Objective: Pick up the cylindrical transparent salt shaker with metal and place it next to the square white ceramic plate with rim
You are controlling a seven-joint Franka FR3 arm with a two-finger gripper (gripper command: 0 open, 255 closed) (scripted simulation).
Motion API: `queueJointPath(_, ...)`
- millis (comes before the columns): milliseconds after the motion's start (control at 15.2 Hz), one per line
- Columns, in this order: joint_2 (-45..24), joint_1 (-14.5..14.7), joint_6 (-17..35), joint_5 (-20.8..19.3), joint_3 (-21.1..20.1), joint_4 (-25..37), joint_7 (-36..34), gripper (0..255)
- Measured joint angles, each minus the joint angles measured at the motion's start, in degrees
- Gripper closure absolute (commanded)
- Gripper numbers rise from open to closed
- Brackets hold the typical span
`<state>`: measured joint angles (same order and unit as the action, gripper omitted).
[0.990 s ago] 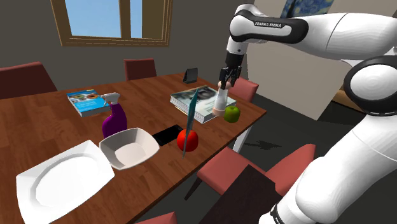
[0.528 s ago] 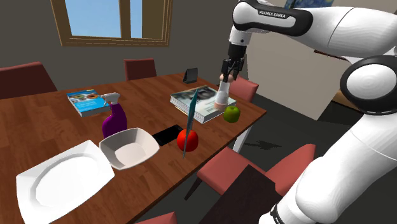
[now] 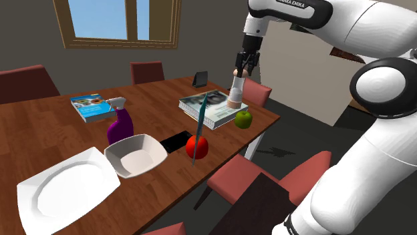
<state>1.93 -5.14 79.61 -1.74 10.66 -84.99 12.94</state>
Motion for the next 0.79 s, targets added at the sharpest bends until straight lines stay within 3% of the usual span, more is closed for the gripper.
queueJointPath(462, -2.99, -0.24, -6.2, 0.52, 0.26, 9.16, 0.57, 255)
queueJointPath(792, 1.03, 2.65, -4.13, 0.29, -2.68, 2.96, -5.2, 255)
